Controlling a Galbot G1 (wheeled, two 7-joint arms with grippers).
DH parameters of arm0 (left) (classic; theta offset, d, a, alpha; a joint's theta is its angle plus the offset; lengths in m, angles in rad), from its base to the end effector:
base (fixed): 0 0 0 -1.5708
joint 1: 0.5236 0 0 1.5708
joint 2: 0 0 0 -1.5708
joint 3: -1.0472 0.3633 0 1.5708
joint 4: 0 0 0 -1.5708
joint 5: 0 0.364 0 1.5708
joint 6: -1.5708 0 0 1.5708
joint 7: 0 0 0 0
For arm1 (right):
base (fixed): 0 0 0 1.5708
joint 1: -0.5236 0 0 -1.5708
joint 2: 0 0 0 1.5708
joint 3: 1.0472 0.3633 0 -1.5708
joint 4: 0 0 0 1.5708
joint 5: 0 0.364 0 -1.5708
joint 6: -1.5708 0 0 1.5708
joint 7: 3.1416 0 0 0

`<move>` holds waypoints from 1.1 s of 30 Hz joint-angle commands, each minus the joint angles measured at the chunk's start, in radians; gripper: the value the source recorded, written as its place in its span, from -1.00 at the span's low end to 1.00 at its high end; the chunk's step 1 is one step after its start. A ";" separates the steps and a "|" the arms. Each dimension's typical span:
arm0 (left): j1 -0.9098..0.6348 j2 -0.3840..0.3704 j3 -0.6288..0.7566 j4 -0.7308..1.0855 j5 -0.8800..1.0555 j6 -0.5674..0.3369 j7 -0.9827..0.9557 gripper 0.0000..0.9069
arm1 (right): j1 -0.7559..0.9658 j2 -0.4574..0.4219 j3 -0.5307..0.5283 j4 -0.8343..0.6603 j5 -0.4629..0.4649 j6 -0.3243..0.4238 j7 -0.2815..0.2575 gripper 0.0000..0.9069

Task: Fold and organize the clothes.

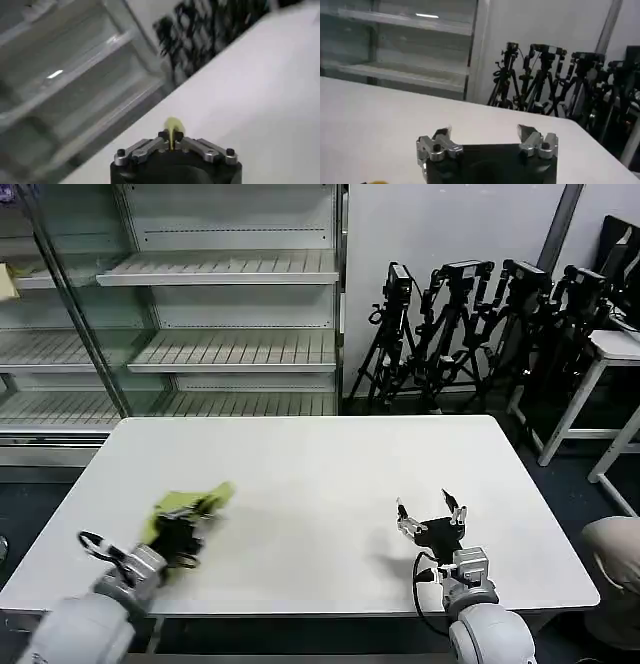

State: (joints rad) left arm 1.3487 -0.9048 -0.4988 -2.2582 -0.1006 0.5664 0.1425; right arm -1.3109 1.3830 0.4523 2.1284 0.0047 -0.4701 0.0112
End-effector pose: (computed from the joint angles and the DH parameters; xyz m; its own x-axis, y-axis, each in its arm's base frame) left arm 0.2364 0.0763 -0.1870 -0.9140 0.2539 0.3165 0.3821 0.8009 0.4611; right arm 0.2526 -0.0102 -0.2462 -0.9792 -0.0771 0.1875 -0.1077 0.9814 -0.1589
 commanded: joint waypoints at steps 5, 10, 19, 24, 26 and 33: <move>-0.256 -0.335 0.361 0.120 -0.382 0.011 -0.262 -0.98 | -0.026 -0.033 0.040 0.061 -0.010 -0.023 -0.011 1.00; -0.292 -0.353 0.386 0.158 -0.380 0.011 -0.251 -0.98 | -0.012 -0.059 0.064 0.086 -0.028 -0.049 -0.001 1.00; -0.289 -0.397 0.443 0.187 -0.263 0.005 -0.201 1.00 | 0.009 -0.053 0.042 0.082 -0.032 -0.059 0.096 1.00; -0.287 -0.404 0.445 0.149 -0.282 -0.056 -0.173 1.00 | 0.029 -0.055 0.038 0.084 -0.032 -0.085 0.111 1.00; -0.279 -0.396 0.429 0.133 -0.254 -0.088 -0.151 1.00 | 0.040 -0.054 0.035 0.078 -0.033 -0.089 0.112 1.00; -0.213 -0.365 0.342 0.045 -0.231 -0.142 -0.115 1.00 | 0.077 -0.037 0.025 0.017 -0.067 -0.040 0.094 1.00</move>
State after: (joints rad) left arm 1.1044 -1.2646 -0.1072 -2.1423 -0.3628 0.4965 -0.0073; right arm -1.2710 1.3404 0.4795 2.1895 -0.0370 -0.5276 0.0897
